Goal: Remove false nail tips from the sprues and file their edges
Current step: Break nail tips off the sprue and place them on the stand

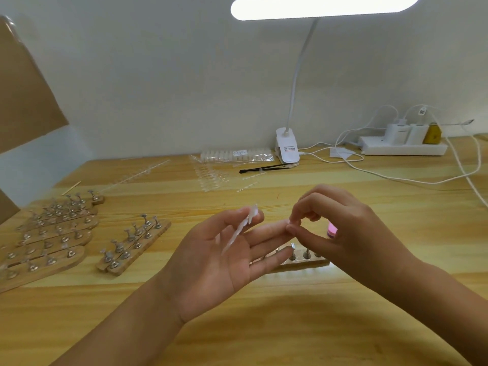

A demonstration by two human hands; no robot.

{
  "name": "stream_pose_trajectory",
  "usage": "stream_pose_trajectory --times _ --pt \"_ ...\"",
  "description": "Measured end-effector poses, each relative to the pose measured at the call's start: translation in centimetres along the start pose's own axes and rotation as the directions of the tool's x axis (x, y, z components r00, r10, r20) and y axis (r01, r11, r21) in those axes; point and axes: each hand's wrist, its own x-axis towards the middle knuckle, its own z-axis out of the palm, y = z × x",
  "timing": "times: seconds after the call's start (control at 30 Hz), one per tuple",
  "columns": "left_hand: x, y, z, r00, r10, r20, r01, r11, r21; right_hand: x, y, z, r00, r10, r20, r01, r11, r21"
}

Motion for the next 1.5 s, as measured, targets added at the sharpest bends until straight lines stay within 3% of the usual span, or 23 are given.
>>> stream_pose_trajectory --times 0.13,0.27,0.43,0.53,0.7,0.9,1.07,1.2,1.5 --pt "0.0 0.0 0.1 1.0 -0.003 -0.001 0.003 1.0 0.006 0.0 -0.1 -0.2 1.0 -0.015 0.021 0.014 0.999 0.052" --pt "0.0 -0.2 0.0 1.0 0.018 0.002 -0.018 0.999 -0.027 0.3 0.1 -0.6 0.992 0.122 0.032 -0.127 0.957 0.259" --pt "0.2 -0.5 -0.1 0.999 0.031 -0.013 -0.031 0.999 -0.028 0.6 0.5 -1.0 0.99 0.126 0.057 -0.135 0.97 0.204" --pt "0.2 -0.5 0.0 0.999 0.028 -0.016 -0.028 0.999 -0.03 0.8 0.9 -1.6 0.983 0.154 0.103 -0.176 0.95 0.259" --pt "0.2 -0.7 0.7 1.0 0.006 0.009 -0.007 0.999 0.031 -0.5 1.5 -2.6 0.963 0.201 0.18 -0.261 0.861 0.436" --pt "0.5 -1.4 0.8 0.997 -0.041 0.063 0.036 0.996 0.078 -2.5 1.9 -2.3 0.945 0.242 0.221 -0.327 0.677 0.66" --pt "0.7 -1.4 0.6 0.994 -0.029 0.104 0.022 0.997 0.068 -3.1 2.3 -2.5 0.964 0.245 0.098 -0.257 0.779 0.572" --pt "0.7 -1.0 0.0 0.994 0.002 0.109 -0.004 1.0 0.021 -3.5 3.4 -2.4 0.985 0.165 0.05 -0.173 0.95 0.26" --pt "0.5 -0.6 -0.6 0.991 0.128 -0.038 -0.131 0.988 -0.076 -4.0 4.6 -1.4 0.976 0.143 0.166 -0.164 0.979 0.121"
